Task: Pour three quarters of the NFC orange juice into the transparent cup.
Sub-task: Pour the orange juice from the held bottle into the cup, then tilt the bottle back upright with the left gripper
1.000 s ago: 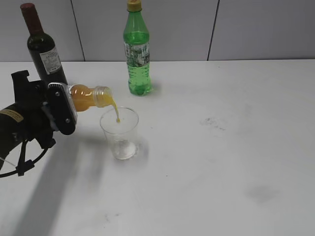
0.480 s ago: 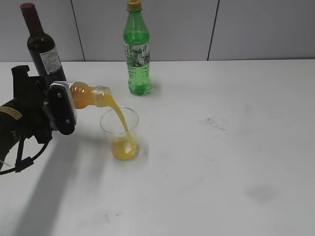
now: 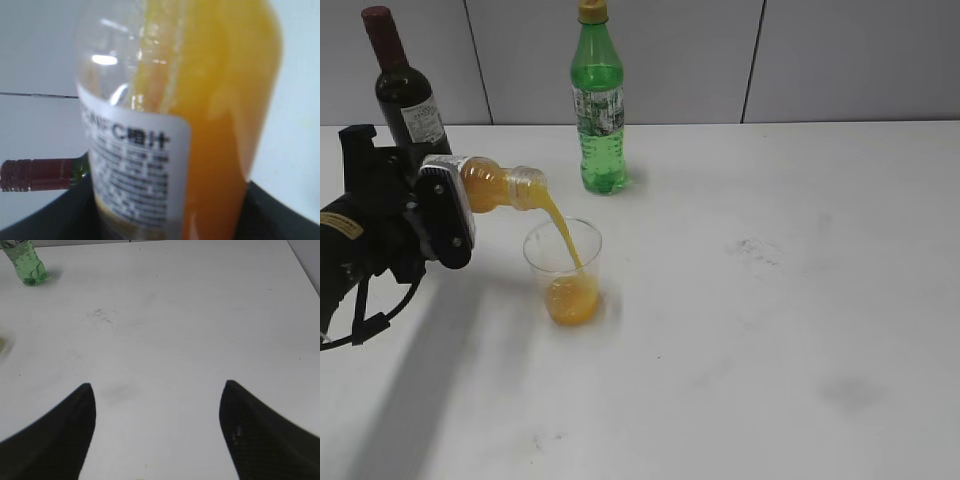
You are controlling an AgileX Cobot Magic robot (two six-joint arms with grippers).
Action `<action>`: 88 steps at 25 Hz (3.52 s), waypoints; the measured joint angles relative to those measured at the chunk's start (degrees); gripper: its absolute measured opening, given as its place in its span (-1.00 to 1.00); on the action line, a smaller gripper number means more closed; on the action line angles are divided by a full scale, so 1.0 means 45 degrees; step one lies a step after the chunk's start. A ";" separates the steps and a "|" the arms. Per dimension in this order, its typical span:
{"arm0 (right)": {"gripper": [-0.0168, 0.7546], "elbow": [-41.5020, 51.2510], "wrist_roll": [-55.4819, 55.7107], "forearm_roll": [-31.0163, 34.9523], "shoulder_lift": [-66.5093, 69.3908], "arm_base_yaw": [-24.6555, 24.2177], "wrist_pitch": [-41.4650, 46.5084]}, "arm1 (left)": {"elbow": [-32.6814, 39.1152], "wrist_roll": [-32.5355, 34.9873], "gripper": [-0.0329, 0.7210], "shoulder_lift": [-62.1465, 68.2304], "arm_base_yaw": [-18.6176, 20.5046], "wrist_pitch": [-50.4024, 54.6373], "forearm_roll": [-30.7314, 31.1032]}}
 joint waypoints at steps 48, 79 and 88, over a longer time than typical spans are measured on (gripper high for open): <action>0.58 0.0000 0.0012 0.0000 0.0000 0.0000 0.0000 | 0.0000 0.0210 0.36 0.0000 0.0000 -0.0940 0.0492; 0.58 0.0000 0.0012 0.0000 0.0000 0.0000 0.0000 | 0.0000 0.1504 0.36 -0.0024 0.0000 -0.1023 0.0502; 0.58 0.0000 0.0012 0.0000 0.0000 0.0000 0.0000 | 0.0000 0.1504 0.36 -0.0048 0.0000 -0.1035 0.0502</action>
